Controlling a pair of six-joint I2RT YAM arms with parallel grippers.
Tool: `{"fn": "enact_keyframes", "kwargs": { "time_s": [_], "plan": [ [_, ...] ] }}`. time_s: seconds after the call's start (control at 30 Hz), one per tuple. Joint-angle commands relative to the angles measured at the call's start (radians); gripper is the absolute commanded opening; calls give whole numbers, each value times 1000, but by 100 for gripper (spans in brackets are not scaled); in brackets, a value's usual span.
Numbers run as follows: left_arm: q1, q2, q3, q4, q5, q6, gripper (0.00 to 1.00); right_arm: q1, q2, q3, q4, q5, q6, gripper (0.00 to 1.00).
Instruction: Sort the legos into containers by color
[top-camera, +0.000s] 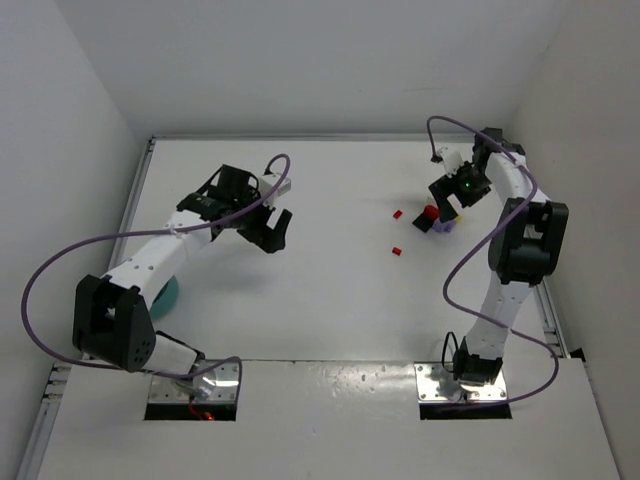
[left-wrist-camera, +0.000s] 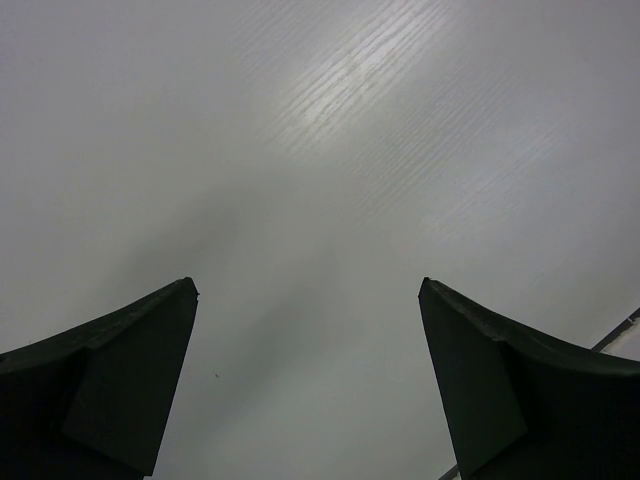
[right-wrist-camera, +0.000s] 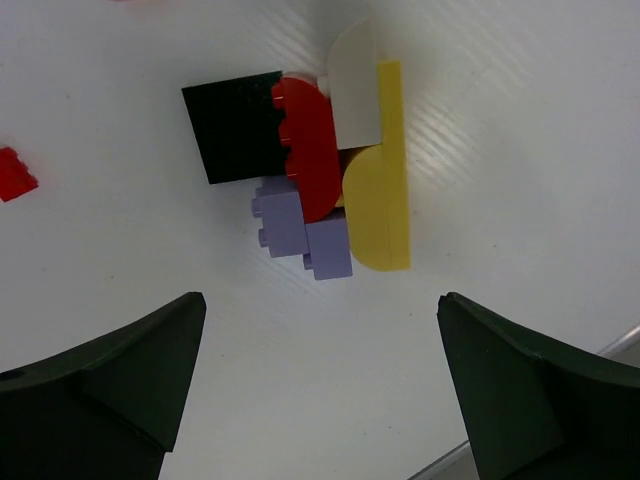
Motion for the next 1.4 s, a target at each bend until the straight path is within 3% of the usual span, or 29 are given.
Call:
{"fn": "enact_keyframes", "kwargs": {
  "time_s": [0.0, 0.27, 0.6, 1.17, 1.37],
  "plan": [
    [1, 18, 55, 5, 29, 14, 100, -17, 62, 82, -128, -90, -96, 100],
    [1, 48, 64, 5, 29, 14, 100, -27, 130, 94, -139, -104, -156, 100],
    [1, 66, 74, 5, 29, 14, 100, -55, 63, -54, 27, -32, -245, 100],
    [1, 97, 83, 5, 29, 14, 100, -55, 119, -61, 119, -52, -286, 100],
    [1, 106, 83, 5, 29, 14, 100, -55, 153, -50, 145, -61, -295, 96]
  ]
}}
